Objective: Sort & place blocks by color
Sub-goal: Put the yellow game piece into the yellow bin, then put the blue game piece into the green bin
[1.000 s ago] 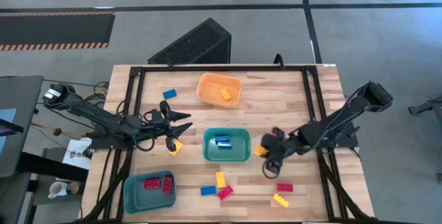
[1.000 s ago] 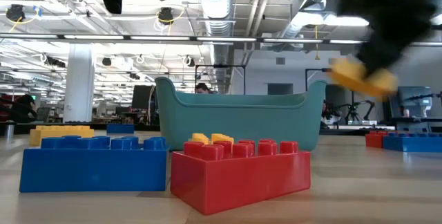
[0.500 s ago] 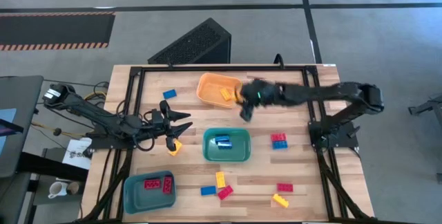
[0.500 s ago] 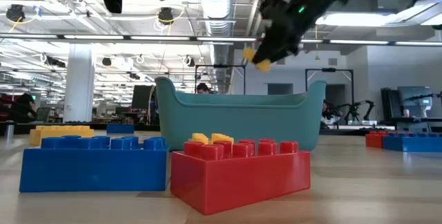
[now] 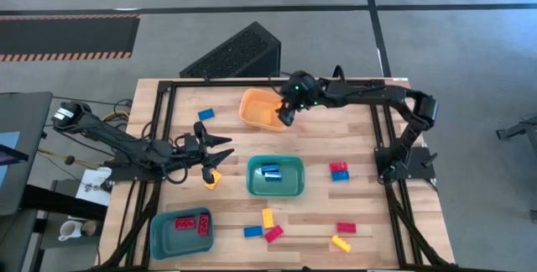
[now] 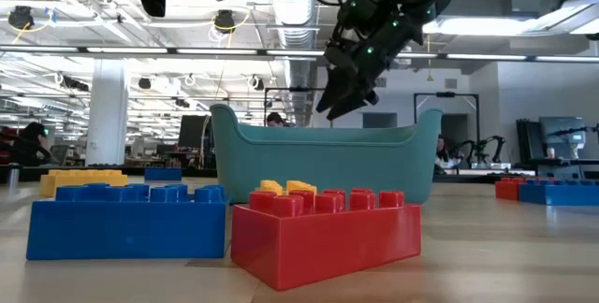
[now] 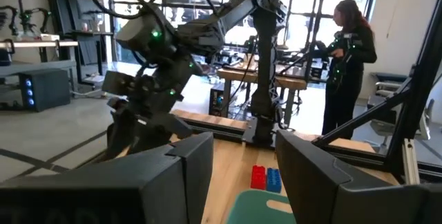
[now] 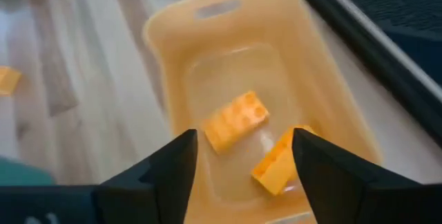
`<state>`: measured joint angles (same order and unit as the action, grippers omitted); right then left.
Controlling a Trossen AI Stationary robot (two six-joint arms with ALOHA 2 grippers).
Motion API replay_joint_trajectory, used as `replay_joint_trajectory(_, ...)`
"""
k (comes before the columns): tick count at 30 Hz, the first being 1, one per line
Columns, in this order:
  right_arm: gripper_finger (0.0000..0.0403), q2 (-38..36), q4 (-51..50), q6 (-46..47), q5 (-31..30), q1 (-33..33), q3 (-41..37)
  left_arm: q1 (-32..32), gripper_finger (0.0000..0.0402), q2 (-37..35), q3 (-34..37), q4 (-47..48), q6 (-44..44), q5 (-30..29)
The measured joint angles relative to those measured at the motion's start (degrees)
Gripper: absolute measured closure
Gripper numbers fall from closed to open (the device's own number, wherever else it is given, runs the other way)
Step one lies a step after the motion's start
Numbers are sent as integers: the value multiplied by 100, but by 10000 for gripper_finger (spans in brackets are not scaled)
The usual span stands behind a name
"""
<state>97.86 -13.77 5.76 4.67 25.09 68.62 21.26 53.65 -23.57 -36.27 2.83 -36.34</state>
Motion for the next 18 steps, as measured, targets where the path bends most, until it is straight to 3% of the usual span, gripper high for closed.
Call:
replay_joint_trajectory(5, 134, -247, -451, 113, -51, -327, 61, 1, 255, 0, 0, 4, -4, 7)
replay_joint_trajectory(9, 136, -664, -581, 106, -296, -959, -29, 0, 255, 0, 0, -3, 24, 7)
replay_joint_trajectory(18, 142, -2123, 1961, 493, -617, -2026, -1647, 2, 255, -4, 0, -92, 85, 33)
